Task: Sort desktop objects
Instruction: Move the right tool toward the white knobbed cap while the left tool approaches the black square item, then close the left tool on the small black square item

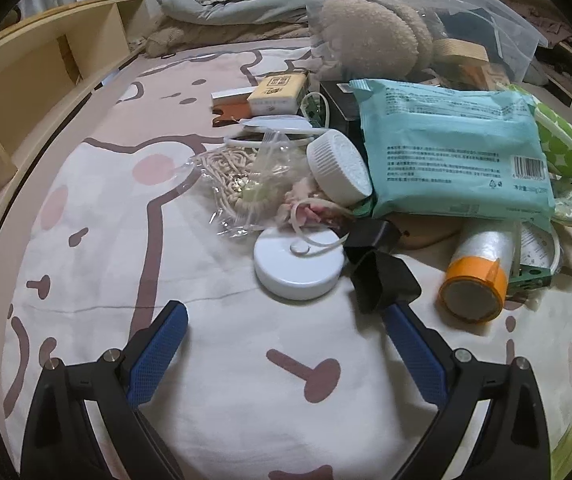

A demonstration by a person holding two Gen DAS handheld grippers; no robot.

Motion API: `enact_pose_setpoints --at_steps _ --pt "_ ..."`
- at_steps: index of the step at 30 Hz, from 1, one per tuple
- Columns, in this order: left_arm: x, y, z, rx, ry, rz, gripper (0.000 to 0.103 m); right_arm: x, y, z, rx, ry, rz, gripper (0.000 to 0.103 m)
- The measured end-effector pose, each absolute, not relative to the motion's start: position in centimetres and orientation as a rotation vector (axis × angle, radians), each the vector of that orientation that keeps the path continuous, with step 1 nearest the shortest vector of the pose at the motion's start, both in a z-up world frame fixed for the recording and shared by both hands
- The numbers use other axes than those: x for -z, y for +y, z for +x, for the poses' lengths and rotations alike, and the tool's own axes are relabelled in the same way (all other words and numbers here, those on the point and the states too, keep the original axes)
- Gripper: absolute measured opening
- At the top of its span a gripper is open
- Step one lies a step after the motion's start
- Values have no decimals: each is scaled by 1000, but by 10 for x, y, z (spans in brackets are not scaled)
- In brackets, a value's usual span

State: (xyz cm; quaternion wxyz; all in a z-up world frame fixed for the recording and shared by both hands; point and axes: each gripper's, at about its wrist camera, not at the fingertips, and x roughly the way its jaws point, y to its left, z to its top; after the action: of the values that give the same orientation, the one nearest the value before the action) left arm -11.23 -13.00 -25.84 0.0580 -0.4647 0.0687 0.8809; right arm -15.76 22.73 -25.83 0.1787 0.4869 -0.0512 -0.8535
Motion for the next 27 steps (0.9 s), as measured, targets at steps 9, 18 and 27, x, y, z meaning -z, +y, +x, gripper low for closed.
enact_pose_setpoints --at_steps 9,18,27 --pt "247 -108 -106 -2605 238 -1304 99 260 251 -154 2422 -227 1409 103" --pt "250 -105 -108 -2591 187 -1326 99 257 271 -158 2440 -244 1479 103" --pt "258 -100 -112 -2579 174 -1363 99 273 293 -153 2489 -225 1603 103"
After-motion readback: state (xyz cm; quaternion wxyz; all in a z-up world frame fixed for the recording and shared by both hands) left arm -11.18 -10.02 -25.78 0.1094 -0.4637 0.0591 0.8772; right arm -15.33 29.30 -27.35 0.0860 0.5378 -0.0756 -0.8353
